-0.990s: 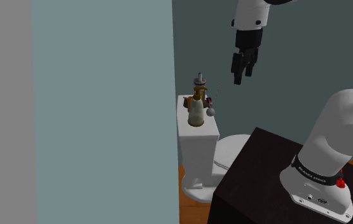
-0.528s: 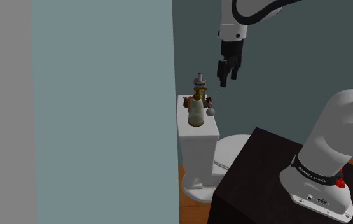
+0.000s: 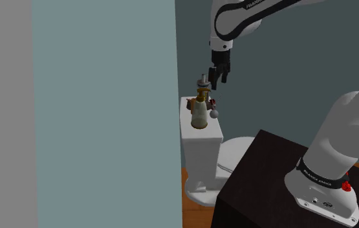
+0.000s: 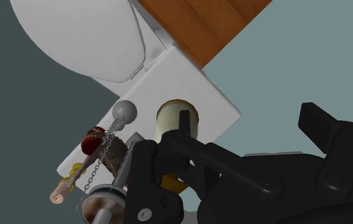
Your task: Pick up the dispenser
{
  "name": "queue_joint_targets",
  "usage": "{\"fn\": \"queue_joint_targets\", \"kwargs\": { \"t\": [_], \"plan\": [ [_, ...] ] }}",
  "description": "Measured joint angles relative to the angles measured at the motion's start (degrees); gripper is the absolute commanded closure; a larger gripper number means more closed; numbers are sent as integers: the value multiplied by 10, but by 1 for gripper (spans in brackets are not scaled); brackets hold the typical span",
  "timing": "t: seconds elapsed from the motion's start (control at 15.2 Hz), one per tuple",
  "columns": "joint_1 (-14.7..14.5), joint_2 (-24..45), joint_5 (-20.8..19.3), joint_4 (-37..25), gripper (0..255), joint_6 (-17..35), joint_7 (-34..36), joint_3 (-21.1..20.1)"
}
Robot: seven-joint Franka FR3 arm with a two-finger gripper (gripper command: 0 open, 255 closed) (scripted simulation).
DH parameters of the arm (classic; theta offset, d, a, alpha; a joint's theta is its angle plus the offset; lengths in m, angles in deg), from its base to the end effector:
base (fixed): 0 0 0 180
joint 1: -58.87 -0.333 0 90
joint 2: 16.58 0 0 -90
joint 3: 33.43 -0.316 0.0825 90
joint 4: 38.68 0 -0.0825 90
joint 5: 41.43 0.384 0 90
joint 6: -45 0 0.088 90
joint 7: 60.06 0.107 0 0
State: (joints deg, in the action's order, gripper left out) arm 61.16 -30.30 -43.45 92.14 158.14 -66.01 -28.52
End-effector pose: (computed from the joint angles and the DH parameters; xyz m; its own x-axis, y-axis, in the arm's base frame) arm 0.4611 -0.0617 0.4448 0.9975 -0.0038 -0.0706 -0.0036 -1.0000 0.0038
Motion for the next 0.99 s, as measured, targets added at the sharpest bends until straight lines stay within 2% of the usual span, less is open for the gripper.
{"fn": "queue_joint_targets", "kwargs": {
  "t": [0.46,0.99],
  "plan": [
    [11,144,3,-94,0,60,-39,17],
    [30,307,19,-236,0,91,-80,26]
  ]
}}
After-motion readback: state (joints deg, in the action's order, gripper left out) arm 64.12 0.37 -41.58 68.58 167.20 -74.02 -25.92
